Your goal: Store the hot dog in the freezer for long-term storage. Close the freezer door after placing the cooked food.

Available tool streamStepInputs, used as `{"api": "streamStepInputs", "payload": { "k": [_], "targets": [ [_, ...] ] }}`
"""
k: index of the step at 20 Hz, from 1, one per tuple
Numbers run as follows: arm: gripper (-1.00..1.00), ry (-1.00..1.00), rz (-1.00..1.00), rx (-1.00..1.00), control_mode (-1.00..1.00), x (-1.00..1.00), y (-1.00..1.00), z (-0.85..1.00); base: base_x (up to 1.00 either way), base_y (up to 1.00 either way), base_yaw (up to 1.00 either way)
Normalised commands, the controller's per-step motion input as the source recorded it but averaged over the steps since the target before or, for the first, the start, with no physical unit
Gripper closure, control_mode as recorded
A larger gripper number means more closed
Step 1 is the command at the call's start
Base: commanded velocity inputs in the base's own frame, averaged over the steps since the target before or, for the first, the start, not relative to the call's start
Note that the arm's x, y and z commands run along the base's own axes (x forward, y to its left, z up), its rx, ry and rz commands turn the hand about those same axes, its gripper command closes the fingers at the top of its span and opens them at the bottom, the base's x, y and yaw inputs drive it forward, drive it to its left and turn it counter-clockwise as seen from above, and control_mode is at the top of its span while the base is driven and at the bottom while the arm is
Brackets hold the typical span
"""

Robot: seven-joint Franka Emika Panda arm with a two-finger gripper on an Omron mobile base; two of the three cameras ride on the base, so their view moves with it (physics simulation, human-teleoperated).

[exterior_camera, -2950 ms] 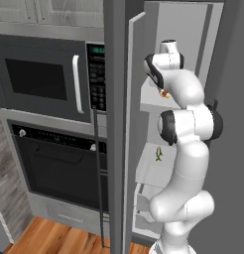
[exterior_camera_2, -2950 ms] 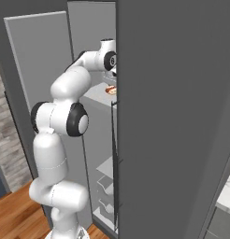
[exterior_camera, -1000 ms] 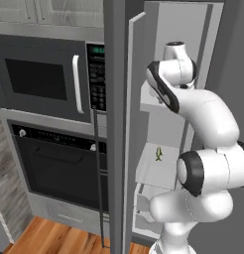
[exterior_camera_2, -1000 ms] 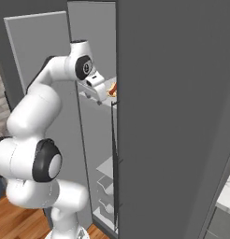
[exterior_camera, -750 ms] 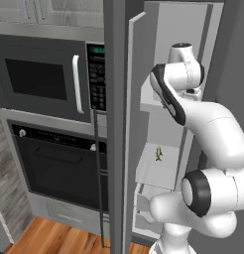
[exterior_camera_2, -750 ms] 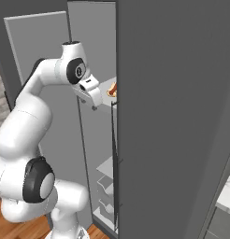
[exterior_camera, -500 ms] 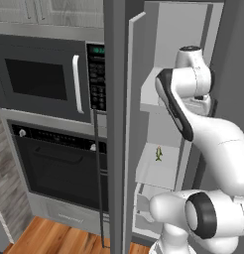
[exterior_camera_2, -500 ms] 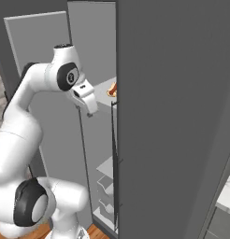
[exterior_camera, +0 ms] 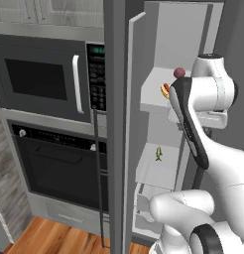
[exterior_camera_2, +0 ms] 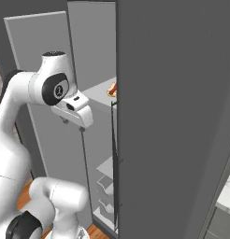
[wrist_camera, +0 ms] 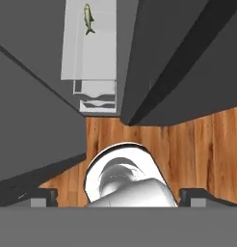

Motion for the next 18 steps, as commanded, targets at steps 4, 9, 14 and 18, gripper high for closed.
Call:
{"api": "streamStepInputs", "payload": {
  "k": [4, 9, 14, 18],
  "targets": [
    [-1.0, 0.13, 0.35, 0.01, -1.0, -0.53, 0.0, -0.03, 0.0, 0.0, 0.0],
    [-1.0, 0.18, 0.27, 0.0, -1.0, -0.25, 0.19, -0.08, 0.0, 0.0, 0.0],
    [-1.0, 0.03, 0.18, 0.0, -1.0, -0.14, 0.26, -0.21, 0.0, 0.0, 0.0],
    [-1.0, -0.01, 0.1, 0.0, -1.0, -0.17, 0.12, -0.41, 0.0, 0.0, 0.0]
  ]
}}
